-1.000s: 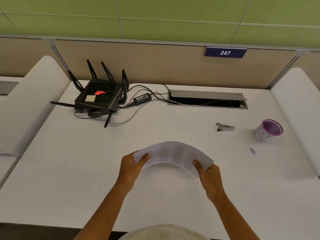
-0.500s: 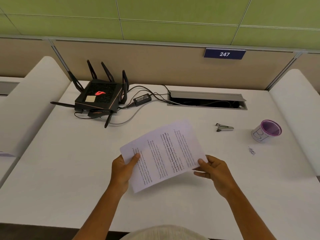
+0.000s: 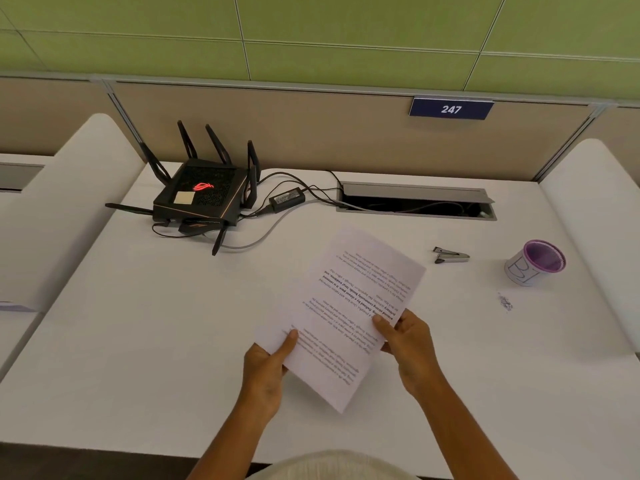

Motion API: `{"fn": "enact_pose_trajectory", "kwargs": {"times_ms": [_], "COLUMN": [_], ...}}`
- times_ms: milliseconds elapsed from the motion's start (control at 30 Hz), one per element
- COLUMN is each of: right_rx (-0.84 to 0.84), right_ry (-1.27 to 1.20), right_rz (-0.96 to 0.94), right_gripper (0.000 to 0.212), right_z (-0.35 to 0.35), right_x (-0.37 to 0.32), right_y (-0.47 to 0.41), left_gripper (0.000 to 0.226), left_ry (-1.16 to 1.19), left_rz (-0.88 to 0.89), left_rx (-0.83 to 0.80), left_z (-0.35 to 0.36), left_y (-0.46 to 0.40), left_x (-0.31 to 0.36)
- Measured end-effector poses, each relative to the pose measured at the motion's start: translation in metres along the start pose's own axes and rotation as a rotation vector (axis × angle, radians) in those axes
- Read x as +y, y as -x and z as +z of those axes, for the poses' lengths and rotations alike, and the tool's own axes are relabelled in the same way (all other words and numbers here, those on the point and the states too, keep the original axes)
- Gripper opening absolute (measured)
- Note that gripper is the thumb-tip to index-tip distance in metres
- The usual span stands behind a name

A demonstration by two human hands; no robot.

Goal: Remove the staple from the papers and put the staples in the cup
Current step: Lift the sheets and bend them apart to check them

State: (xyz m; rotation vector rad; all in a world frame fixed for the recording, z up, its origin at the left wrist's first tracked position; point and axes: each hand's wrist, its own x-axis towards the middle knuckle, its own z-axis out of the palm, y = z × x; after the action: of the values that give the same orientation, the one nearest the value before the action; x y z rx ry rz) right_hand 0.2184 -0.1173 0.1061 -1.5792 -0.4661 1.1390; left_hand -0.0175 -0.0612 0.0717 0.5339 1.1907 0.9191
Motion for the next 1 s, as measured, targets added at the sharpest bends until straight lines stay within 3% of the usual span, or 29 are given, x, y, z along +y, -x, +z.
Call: {"fn": "enact_pose_trajectory", "kwargs": {"times_ms": [167,333,633,867,1000], "right_rx": [-0.017,-0.026,0.043,0.062,0.094], "right_ry": [0.183,0.25,0.259,0.319,0.321], "right_rz": [-0.045,-0.139,-0.398,-0.313,-0.337], "right_gripper": [0.02,0.018,0.022,0.021,0.017], "right_z": [-0.015,-0.01,-0.005,-0.003,-0.005], "right_x": [-0.018,-0.032,-0.04,0.003,-0.006], "right_y": [-0.009,-0.008,0.002,-0.003,-0.002], "left_gripper": [0.035,0.037,0.018,0.022,0.022], "left_ry": [-0.29,-0.477,-0.407,-0.485,-0.479], "left_rz": [0.088,0.169,0.355,0.259,0.281], "left_rx": [-0.1,-0.244,-0.236,-0.208,-0.225], "left_z": [-0.014,0.026,0.067,0.058,0.063], "left_y": [-0.01,-0.013,-0.008,-0.011,-0.009], "left_x": [0.02,0.046,0.073,0.042,0.046]}}
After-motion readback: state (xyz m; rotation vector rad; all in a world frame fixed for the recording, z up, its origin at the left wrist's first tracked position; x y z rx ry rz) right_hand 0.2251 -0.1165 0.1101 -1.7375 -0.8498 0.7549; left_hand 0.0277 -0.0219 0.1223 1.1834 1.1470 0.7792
